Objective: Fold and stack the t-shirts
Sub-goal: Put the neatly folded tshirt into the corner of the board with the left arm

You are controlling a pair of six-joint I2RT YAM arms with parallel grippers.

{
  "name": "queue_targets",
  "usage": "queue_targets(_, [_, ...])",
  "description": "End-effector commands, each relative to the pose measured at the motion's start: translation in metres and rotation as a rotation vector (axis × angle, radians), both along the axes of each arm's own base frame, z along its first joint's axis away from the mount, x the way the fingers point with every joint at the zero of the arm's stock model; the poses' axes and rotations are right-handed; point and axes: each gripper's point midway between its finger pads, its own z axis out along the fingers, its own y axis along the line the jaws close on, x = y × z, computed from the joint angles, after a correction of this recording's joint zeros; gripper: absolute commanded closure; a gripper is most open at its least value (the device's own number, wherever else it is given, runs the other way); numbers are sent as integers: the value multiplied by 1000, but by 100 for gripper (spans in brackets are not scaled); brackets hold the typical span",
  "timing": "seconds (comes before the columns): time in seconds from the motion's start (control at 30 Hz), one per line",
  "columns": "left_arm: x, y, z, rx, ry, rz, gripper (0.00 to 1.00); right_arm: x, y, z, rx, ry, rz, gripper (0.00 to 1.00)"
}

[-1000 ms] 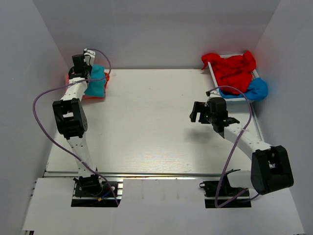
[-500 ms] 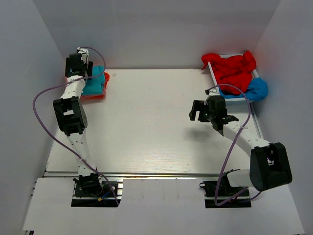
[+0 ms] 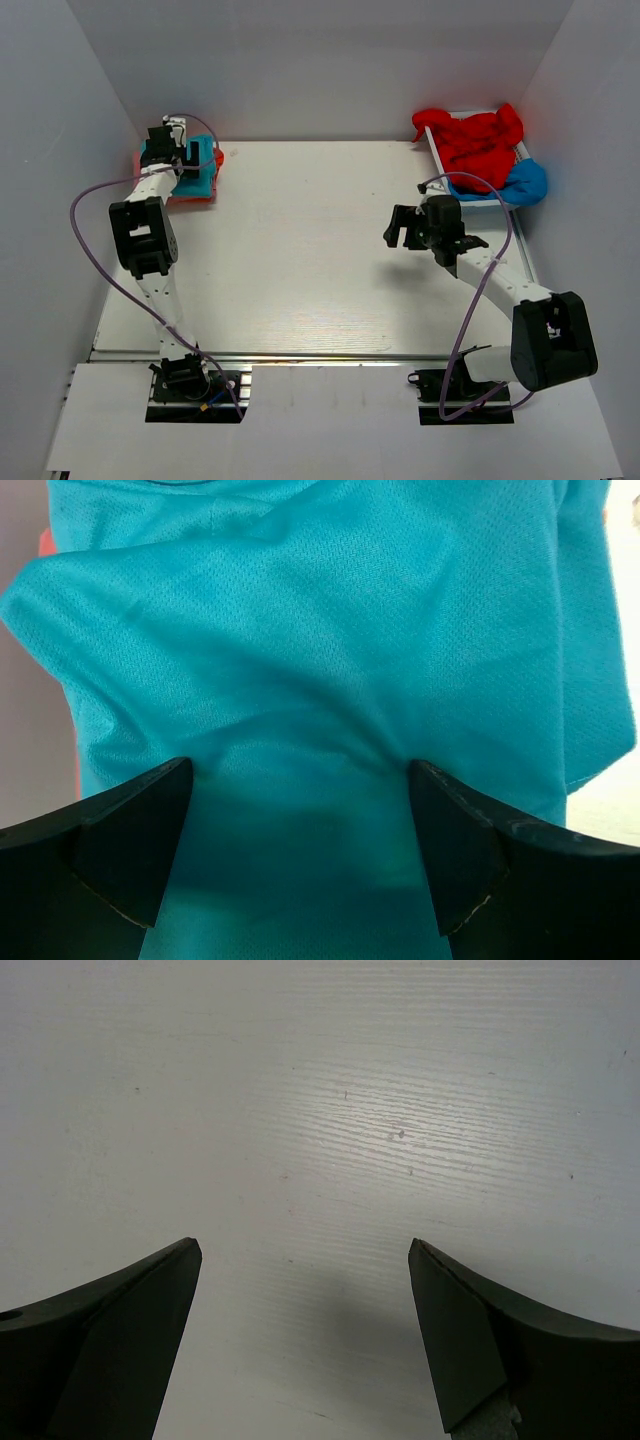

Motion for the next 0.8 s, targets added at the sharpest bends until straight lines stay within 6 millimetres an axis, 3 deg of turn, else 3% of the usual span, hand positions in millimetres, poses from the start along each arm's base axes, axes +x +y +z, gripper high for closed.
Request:
queue_targets(0.0, [0,3,38,-89,-87,6,0,9,4,29,23,-77,15,10])
queue_targets(0.1, [0,11,41,-139,-102,21,0,5,6,36,32,-96,29,10])
queue_targets(0.2, [1,23,60,-156,-129,65,0,1,4,46,36,-128,31,10])
queue_targets(0.27, [-3,31,98,-134,-194,123,0,0,4,54,36,-153,35,10])
queue_targets(0.37, [-17,38,137,-140,-265,214,0,-1,4,68,42,-195,42,10])
queue_targets(0.4, [-26,36,164,-145,-313,217,0,-2,4,73,49,-207,42,10])
queue_targets(0.47, [-38,27,179,-169,-333,195,0,-3,4,81,66,-224,43,10])
queue_targets(0.5, [-45,17,177,-179,-323,175,0,-5,4,88,73,-244,43,10])
queue_targets(0.53, [-56,9,201,-187,-364,144,0,-6,5,90,87,-241,37,10])
queue_targets(0.57, [-59,-5,209,-213,-377,113,0,-5,5,94,96,-250,33,10])
queue_targets(0.6, [-68,-15,202,-247,-349,86,0,-10,3,92,95,-229,31,10])
queue_targets(0.63, [-71,-42,204,-329,-337,-10,0,-12,3,93,101,-228,29,10])
queue_targets(0.67, [-83,-56,219,-414,-371,-13,0,-15,3,89,103,-212,27,10])
queue_targets(0.7, [-92,-81,201,-515,-331,-98,0,-18,4,88,119,-197,18,10])
queue_targets(0.77, [-107,-122,199,-644,-340,-191,0,-25,3,79,124,-170,13,10])
